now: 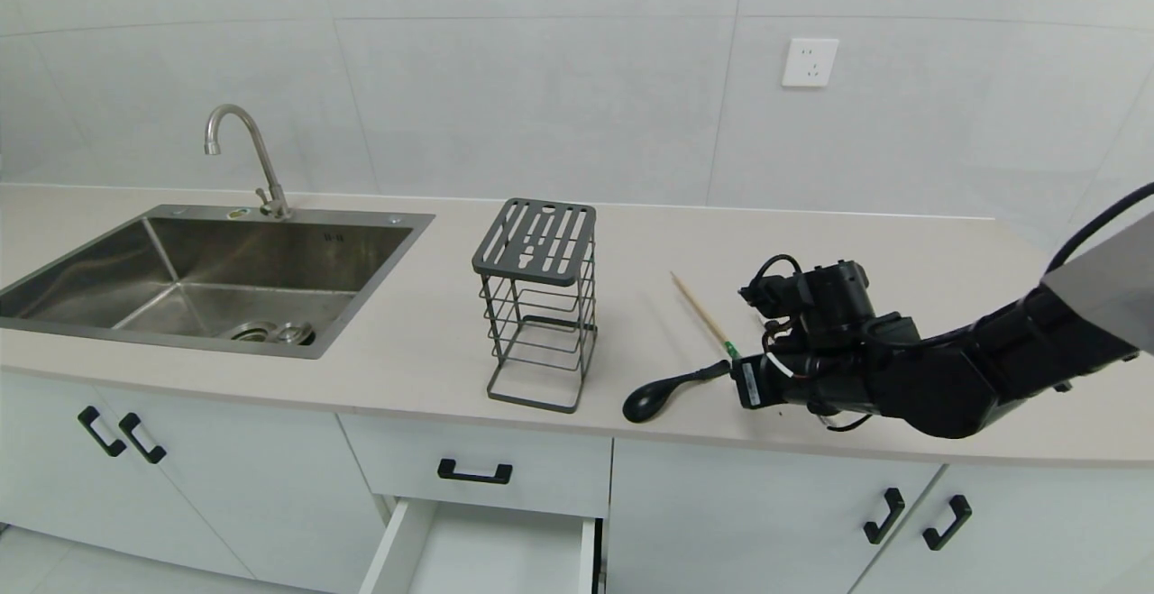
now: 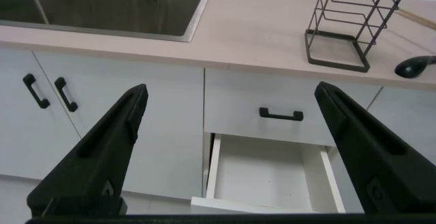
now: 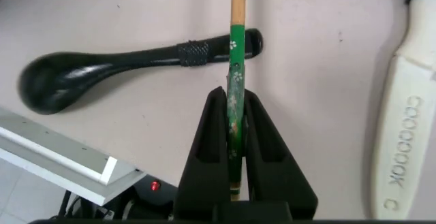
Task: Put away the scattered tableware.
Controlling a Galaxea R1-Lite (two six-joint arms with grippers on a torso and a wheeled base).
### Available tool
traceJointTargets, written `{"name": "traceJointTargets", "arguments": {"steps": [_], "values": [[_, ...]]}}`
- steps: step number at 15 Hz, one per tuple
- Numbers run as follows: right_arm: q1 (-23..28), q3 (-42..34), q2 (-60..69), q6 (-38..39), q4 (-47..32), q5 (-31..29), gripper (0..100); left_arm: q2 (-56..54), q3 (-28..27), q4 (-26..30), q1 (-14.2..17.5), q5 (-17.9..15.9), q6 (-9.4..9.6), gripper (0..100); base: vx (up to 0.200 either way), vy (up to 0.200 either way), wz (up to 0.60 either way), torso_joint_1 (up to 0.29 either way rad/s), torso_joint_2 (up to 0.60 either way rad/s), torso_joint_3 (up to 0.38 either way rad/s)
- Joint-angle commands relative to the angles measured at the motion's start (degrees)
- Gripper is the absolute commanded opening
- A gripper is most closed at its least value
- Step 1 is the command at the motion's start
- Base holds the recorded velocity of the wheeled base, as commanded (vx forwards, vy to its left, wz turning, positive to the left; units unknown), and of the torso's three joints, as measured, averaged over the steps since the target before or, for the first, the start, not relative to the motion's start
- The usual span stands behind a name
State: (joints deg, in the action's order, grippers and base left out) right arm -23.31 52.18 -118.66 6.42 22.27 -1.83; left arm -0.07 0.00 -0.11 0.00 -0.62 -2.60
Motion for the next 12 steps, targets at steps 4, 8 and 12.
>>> {"name": "traceJointTargets", "arguments": {"steps": [4,8,12], "values": [[-1.48,-7.09,16.18,-0.36,1.19,0.42,0,0.07,0.00,0.02,0.00,0.01,0.05,100,0.000,0.000,0.00,0.000,0.00,0.000],[-2.00,-20.18,28.14,-3.44,15.08,3.67,0,0.07,0.00,-0.07,0.00,0.01,0.05,100,0.000,0.000,0.00,0.000,0.00,0.000],[-2.36,-22.47,32.97,-5.19,15.26,4.99,0,0.07,0.00,0.02,0.00,-0.43,1.28,100,0.000,0.000,0.00,0.000,0.00,0.000]]}}
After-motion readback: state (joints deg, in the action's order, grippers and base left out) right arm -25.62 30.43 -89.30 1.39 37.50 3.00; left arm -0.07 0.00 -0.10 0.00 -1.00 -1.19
